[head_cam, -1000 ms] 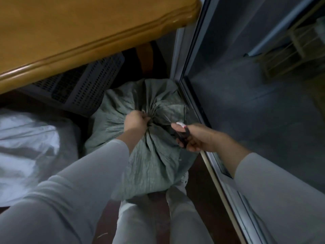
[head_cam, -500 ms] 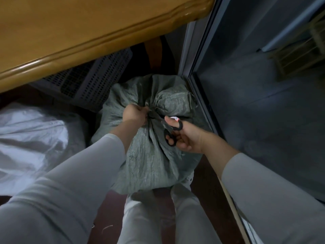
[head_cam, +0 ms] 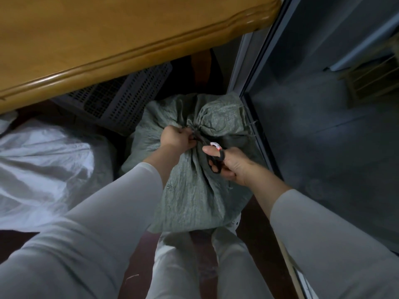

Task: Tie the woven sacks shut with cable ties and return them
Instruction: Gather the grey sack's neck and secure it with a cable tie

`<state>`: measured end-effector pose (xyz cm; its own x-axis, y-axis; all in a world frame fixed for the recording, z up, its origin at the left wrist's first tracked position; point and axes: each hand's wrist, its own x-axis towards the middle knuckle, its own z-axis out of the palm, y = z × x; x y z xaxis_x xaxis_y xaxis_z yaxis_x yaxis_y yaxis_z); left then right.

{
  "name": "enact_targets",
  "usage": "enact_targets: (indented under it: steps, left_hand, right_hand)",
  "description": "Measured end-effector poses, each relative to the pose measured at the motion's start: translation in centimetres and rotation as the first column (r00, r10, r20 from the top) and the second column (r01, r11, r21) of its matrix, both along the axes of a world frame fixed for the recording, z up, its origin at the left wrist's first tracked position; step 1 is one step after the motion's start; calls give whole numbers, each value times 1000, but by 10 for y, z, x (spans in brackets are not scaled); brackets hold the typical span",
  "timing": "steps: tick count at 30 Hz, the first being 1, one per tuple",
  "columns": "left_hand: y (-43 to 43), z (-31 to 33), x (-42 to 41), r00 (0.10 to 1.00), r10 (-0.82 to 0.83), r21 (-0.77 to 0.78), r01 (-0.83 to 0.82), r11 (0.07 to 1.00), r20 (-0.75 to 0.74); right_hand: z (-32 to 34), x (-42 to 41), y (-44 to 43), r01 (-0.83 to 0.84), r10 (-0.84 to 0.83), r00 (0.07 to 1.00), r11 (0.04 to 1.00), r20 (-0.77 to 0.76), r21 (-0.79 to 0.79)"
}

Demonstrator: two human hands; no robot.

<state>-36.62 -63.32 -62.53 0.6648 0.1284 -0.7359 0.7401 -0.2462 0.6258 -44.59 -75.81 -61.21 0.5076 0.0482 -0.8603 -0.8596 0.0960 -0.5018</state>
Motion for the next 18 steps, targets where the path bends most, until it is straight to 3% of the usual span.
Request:
enact_targets:
  steps: [3,6,10,14,18]
  left_hand:
    - [1,2,-1,1000,-3,16,3,1000,-24]
    - [-2,8,-4,996,59,-62,-63,996,-61]
    - [-6,11,-7,981,156,-133,-171,976,-115]
    - [8,10,-1,956,256,-124,-274,954,-146]
    - [29,24,-1,957,269,-124,-281,952,-106]
  right_hand:
    - [1,1,3,24,-22,999,998,25,-52]
    - [6,-2,1,6,-3,999,996,33,-94]
    - [11,-4,2,110,-104,992,991,78,-79]
    - [7,-14,-5,1,6,999,986,39,-166]
    - [12,-27,-14,-171,180,969,983,-170,65]
